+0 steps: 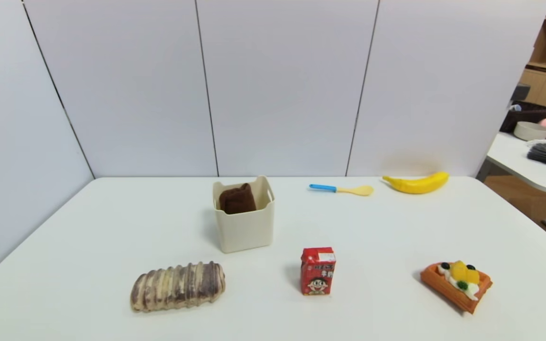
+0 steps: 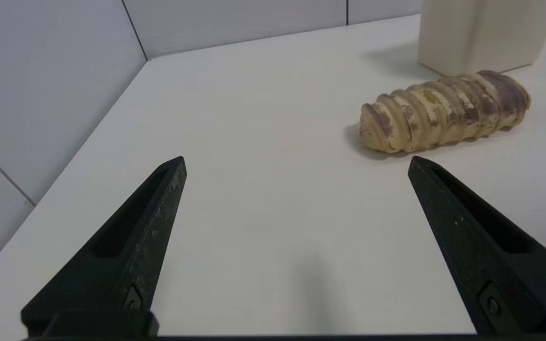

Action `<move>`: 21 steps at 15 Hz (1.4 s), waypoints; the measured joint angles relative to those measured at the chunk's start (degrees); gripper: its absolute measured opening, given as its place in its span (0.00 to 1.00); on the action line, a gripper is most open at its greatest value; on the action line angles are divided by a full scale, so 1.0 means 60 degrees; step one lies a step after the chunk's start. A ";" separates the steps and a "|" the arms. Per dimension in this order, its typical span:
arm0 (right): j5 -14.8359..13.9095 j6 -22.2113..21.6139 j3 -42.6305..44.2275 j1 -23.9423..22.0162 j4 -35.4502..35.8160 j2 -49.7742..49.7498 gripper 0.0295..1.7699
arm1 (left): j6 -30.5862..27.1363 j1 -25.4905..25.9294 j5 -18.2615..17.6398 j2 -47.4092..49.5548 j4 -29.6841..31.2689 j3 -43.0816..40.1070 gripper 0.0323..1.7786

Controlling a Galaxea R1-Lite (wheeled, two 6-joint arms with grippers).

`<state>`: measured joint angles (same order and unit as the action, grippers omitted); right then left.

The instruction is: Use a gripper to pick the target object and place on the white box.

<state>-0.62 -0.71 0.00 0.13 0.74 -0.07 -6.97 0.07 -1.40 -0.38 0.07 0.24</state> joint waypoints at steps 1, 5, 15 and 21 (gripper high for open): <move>-0.0002 0.0004 0.0000 0.0004 0.0004 0.0000 0.96 | 0.0098 0.0000 0.0018 0.0028 0.0033 -0.0018 0.95; 0.0000 0.0004 0.0000 0.0004 0.0004 0.0000 0.96 | 0.0727 0.0000 0.0037 0.0059 0.0039 -0.0041 0.95; 0.0004 0.0004 0.0000 0.0004 0.0004 0.0000 0.96 | 0.0758 0.0000 0.0077 0.0063 0.0028 -0.0041 0.95; 0.0004 0.0037 0.0000 0.0004 0.0004 0.0000 0.96 | 0.0758 0.0000 0.0077 0.0063 0.0024 -0.0041 0.95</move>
<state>-0.60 -0.49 0.00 0.16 0.77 -0.07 -2.43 0.07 -0.94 0.00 0.22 0.00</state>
